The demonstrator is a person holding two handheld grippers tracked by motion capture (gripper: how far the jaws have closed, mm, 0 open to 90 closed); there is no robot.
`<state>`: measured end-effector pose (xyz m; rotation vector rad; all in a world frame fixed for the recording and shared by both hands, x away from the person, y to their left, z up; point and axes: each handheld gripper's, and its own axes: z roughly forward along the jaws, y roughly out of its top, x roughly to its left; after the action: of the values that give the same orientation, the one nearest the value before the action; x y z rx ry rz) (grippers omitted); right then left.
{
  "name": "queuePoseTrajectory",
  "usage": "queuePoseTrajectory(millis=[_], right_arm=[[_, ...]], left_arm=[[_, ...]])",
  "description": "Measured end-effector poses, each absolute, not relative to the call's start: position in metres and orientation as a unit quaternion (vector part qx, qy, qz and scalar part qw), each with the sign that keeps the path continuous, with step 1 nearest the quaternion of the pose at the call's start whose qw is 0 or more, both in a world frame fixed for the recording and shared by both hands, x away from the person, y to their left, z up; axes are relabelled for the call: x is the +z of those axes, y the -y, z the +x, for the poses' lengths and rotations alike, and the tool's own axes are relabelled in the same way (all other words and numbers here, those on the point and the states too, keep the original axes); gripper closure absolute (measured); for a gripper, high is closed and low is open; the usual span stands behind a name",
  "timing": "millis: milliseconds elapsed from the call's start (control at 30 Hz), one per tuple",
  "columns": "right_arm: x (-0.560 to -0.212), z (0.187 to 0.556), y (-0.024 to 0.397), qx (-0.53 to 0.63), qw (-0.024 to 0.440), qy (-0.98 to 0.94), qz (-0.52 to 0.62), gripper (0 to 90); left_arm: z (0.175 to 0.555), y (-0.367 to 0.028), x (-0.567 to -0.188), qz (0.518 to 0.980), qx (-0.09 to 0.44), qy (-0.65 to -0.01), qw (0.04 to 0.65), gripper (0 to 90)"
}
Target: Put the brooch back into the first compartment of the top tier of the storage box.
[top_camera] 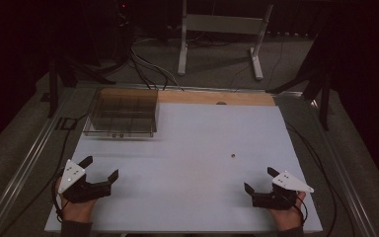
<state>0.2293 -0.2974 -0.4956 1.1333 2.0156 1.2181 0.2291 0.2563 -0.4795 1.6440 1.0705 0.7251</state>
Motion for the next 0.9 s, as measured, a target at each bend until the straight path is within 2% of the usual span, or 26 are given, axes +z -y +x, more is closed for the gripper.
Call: queuePoseTrajectory(millis=[500,900], right_arm=[[-0.493,0.233,0.298,0.455,0.266,-0.739,0.419,0.0],[-0.467,0.248,0.289,0.453,0.289,-0.734,0.414,0.0]], left_arm=[[0.227,-0.254,-0.484,0.683,0.321,-0.451,0.477,0.4],[0.226,-0.255,-0.488,0.678,0.338,-0.456,0.467,0.4]])
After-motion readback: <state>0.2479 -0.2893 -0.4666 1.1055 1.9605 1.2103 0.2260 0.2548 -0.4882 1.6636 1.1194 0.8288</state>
